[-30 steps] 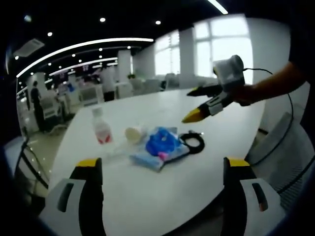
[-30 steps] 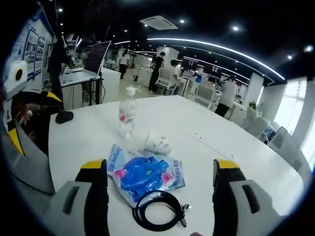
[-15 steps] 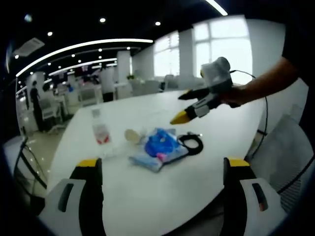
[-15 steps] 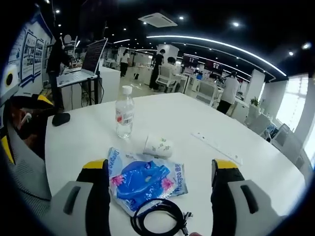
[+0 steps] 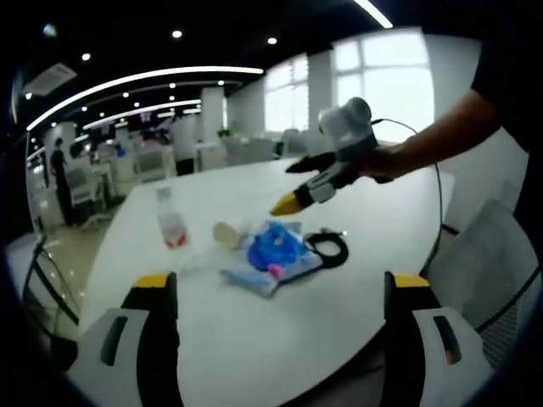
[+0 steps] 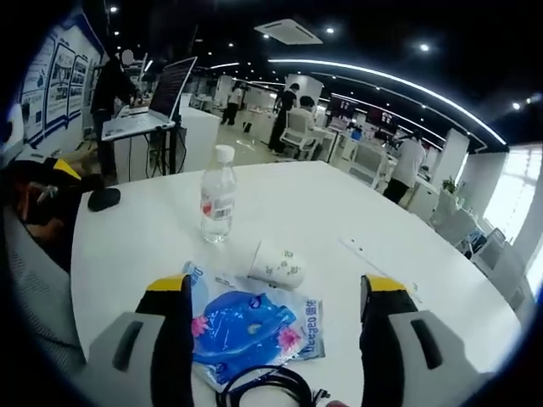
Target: Arrange the tabletop items into an orderly group along one side of the table until the central work area is clear of visible clutter.
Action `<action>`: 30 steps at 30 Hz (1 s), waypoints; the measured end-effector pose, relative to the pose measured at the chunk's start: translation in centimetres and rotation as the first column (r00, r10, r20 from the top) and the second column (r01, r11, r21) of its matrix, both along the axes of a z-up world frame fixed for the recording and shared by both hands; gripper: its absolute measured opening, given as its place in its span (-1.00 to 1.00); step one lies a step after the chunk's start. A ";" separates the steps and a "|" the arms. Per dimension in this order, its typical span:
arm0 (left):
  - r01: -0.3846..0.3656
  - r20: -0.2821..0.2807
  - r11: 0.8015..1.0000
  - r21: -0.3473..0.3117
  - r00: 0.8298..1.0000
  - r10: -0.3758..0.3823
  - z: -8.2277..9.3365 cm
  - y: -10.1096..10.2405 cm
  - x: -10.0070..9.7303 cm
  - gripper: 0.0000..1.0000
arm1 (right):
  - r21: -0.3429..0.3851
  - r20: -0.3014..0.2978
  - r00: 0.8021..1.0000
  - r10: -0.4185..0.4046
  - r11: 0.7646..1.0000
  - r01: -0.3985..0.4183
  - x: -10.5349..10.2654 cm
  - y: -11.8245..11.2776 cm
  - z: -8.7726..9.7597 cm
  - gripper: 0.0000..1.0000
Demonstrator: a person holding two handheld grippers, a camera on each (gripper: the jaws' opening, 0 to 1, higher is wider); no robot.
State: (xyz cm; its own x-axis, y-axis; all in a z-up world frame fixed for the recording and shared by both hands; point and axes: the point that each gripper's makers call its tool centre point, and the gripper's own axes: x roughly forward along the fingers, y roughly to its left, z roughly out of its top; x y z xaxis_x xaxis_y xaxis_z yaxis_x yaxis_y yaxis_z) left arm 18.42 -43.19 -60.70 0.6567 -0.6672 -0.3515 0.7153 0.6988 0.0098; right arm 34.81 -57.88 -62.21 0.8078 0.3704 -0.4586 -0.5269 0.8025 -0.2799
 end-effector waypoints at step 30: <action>0.002 0.004 0.999 0.042 1.000 -0.003 -0.5 0.0 0.2 0.90 | -0.112 -0.030 0.996 0.083 0.990 -0.085 3.9 2.2 -3.2 0.25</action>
State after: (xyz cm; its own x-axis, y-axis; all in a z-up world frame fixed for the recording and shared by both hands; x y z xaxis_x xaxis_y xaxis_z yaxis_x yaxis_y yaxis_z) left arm 18.63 -43.17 -61.19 0.6565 -0.6537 -0.3763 0.7169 0.6959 0.0419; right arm 38.73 -55.71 -65.37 0.7636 0.3812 -0.5211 -0.5991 0.7192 -0.3518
